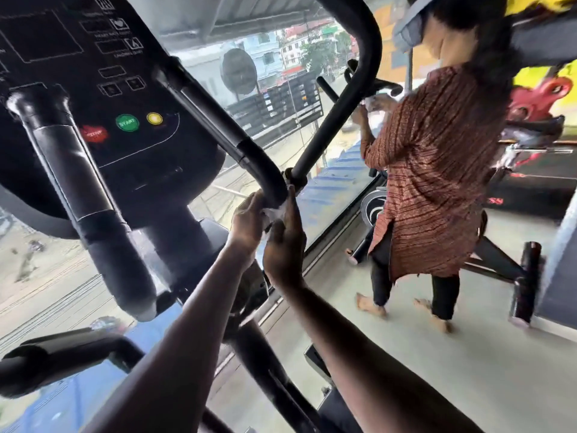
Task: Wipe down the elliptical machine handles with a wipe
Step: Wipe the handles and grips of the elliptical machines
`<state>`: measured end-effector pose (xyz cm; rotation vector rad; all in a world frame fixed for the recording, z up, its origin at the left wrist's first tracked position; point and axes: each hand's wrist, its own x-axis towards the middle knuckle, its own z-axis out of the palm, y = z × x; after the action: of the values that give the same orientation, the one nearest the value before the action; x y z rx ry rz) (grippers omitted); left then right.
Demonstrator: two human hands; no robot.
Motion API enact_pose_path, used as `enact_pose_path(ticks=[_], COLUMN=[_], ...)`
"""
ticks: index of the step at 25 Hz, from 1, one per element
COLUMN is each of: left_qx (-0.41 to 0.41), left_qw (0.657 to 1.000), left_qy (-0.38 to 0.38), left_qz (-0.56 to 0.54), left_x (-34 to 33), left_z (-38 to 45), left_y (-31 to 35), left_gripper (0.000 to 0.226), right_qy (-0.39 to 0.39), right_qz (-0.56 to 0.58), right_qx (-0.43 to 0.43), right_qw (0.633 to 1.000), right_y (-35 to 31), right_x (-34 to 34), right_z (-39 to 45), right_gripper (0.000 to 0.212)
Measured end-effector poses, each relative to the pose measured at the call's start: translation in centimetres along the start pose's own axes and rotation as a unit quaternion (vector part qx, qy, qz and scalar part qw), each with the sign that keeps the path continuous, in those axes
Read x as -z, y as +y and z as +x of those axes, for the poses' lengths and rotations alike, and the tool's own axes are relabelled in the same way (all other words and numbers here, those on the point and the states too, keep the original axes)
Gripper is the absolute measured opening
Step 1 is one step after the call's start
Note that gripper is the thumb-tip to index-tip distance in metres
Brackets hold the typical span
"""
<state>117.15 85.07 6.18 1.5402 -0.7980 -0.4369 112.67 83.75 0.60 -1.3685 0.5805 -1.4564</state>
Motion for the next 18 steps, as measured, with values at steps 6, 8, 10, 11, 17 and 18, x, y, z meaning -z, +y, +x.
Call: enact_pose_path(ticks=[6,8,10,11,17,18], left_qx=[0.014,0.015,0.02,0.03,0.04,0.053], left_qw=[0.999,0.996,0.995,0.995,0.981,0.981], left_qy=[-0.002,0.006,0.005,0.003,-0.001,-0.011], left_qz=[0.051,0.084,0.101,0.096,0.191,0.186], left_x=[1.4,1.6,1.7,1.7,1.8,1.7], left_z=[1.3,1.5,1.9,2.0,2.0,1.8], left_y=[-1.9,-2.5,-3.1,-3.4,-3.6,-3.4], left_gripper=[0.024,0.028,0.029,0.031,0.045,0.048], right_qy=[0.078,0.086,0.024,0.003,-0.005,-0.03], right_qz=[0.02,0.017,0.018,0.019,0.04,0.038], right_qx=[-0.109,-0.089,-0.151,-0.192,-0.129,-0.136], right_qw=[0.991,0.992,0.988,0.981,0.991,0.99], right_y=[2.3,2.9,5.3,6.1,5.5,6.0], right_x=[-0.3,-1.4,-3.3,-3.7,-3.7,-3.8], right_z=[2.6,1.8,1.9,2.5,2.2,2.2], right_gripper=[0.025,0.027,0.03,0.031,0.03,0.033])
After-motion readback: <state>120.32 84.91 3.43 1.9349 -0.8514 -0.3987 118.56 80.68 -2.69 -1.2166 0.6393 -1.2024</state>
